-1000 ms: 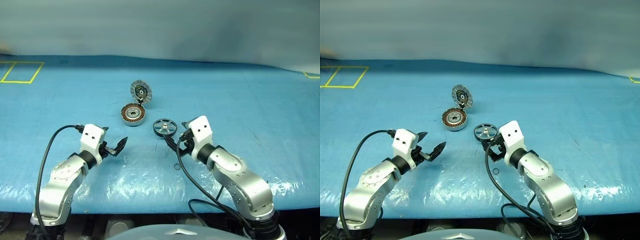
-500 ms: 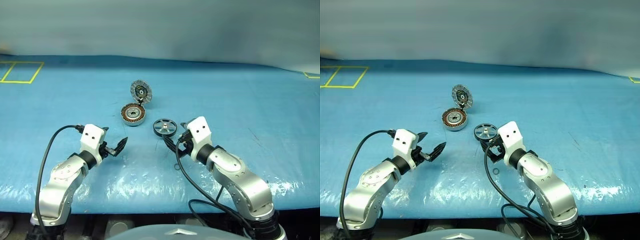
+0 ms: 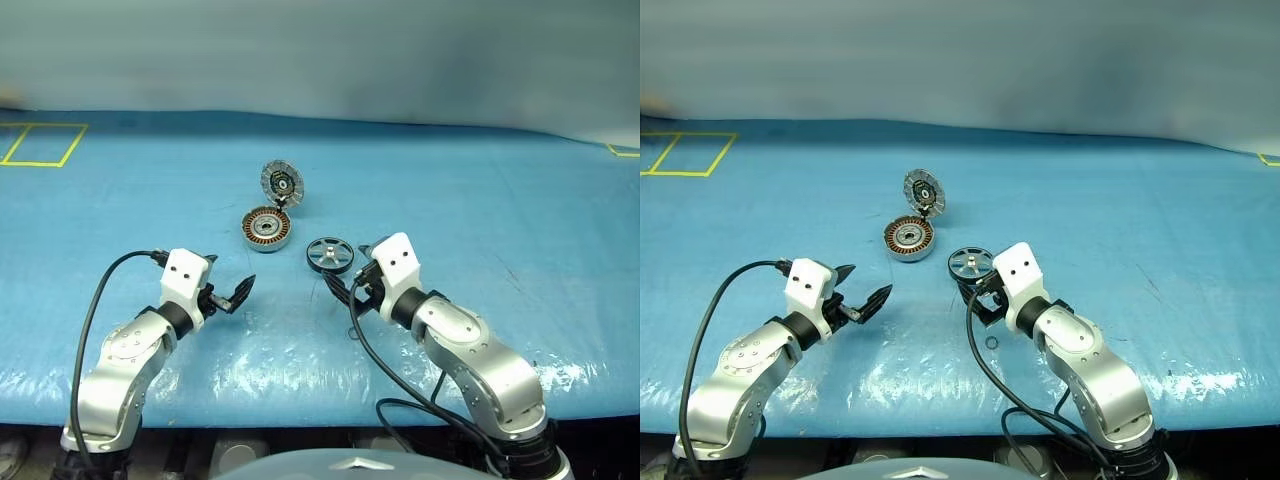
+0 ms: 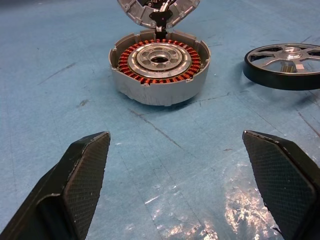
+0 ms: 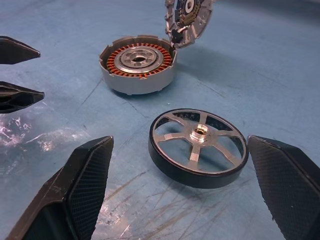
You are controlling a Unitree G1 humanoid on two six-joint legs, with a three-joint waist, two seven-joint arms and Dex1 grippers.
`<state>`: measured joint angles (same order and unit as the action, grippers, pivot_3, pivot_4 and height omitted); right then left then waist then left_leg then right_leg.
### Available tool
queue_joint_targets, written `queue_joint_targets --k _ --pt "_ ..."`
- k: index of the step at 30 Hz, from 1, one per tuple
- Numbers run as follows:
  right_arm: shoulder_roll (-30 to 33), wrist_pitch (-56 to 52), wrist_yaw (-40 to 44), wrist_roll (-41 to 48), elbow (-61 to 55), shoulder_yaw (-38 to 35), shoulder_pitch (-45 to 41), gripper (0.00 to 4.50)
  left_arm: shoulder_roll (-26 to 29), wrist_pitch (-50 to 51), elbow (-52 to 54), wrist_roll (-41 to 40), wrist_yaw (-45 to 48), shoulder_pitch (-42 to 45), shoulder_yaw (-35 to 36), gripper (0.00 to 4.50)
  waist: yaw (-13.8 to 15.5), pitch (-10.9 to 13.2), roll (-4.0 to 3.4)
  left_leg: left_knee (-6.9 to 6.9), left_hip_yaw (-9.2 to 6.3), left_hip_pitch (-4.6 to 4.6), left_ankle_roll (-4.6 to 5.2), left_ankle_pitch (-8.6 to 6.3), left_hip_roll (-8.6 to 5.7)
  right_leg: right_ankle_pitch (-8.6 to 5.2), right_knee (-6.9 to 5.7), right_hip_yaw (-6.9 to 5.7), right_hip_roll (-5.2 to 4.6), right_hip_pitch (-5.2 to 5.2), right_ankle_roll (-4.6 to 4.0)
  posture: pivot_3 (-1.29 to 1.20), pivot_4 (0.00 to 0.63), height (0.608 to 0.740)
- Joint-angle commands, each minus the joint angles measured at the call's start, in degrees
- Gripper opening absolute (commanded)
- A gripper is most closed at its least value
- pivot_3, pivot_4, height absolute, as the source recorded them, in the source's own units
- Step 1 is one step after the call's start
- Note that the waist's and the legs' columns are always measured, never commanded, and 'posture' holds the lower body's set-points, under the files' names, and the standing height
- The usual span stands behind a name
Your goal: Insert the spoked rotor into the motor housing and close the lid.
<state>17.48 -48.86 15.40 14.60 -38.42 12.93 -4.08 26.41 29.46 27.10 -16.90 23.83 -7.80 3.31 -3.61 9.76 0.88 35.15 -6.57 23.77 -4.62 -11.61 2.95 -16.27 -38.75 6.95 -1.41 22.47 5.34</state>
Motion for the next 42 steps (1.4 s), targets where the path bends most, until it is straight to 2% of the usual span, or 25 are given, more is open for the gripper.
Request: queue_joint_targets --k 1,9,14,18,24,27,35,42 --pt "0.16 0.35 0.82 0.27 -0.93 0.32 -1.48 4.48 0.1 -0.98 2.62 -0.12 0.11 -0.18 1.18 4.5 0.01 0.0 0.0 0.0 0.0 0.0 0.0 0.0 0.0 0.0 0.0 0.0 0.0 0.0 0.0 0.0 0.15 0.74" --pt "2.12 -4.37 3.09 0.66 0.8 1.59 -6.81 4.48 -0.57 -1.49 2.97 0.06 -0.69 -1.15 1.51 4.5 -0.08 0.0 0.0 0.01 0.0 0.0 0.0 0.0 0.0 0.01 0.0 0.0 0.0 -0.01 0.01 0.0 0.15 0.74" --pt "7.8 -12.38 8.49 -0.14 5.93 7.95 -21.12 4.48 -1.43 -3.68 2.31 1.42 -1.43 -1.22 0.89 4.5 -0.26 0.03 -0.05 0.07 0.0 -0.02 0.01 0.02 0.0 0.08 -0.03 0.0 0.0 -0.03 -0.05 0.0 0.15 0.74" --pt "6.53 -17.6 10.81 -0.7 15.76 12.56 -34.35 4.48 -2.26 -6.39 1.94 3.17 -1.75 -1.85 -0.26 4.5 -0.33 0.03 -0.05 0.04 0.01 -0.06 0.03 0.03 0.01 0.16 -0.05 -0.02 0.01 -0.01 -0.12 0.0 0.15 0.74" --pt "1.09 -9.82 16.77 -3.5 31.41 19.81 -46.84 4.48 -4.37 -10.25 3.04 2.7 -0.27 -5.45 -1.62 4.5 -0.48 0.03 -0.05 -0.08 0.0 0.01 0.04 0.02 0.0 0.26 -0.02 -0.03 0.0 0.06 -0.27 0.0 0.15 0.74" --pt "-6.51 -4.85 16.68 -5.03 43.38 20.09 -51.17 4.48 -4.9 -11.01 5.36 2.19 0.18 -9.74 -2.66 4.5 -1.05 0.04 -0.08 -0.12 0.01 0.0 0.04 0.01 0.01 0.25 -0.03 -0.04 0.0 0.08 -0.3 0.0 0.15 0.74" --pt "-15.34 10.4 19.12 -12.61 64.68 22.59 -55.86 4.48 -7.72 -12.3 8.68 2.97 -2.18 -16.41 -2.95 4.5 -0.94 0.08 -0.12 -0.09 0.01 0.01 0.03 0.01 0.01 0.24 -0.05 -0.06 -0.01 0.09 -0.31 0.0 0.15 0.74" --pt "-18.17 17.09 21.69 -16.94 77.77 21.01 -57.18 4.48 -8.45 -13.01 10.46 3.29 -3.25 -19.7 -2.69 4.5 -1.23 0.13 -0.21 -0.08 0.01 -0.01 0.02 0.02 0.02 0.24 -0.08 -0.06 0.0 0.12 -0.3 0.0 0.15 0.74"
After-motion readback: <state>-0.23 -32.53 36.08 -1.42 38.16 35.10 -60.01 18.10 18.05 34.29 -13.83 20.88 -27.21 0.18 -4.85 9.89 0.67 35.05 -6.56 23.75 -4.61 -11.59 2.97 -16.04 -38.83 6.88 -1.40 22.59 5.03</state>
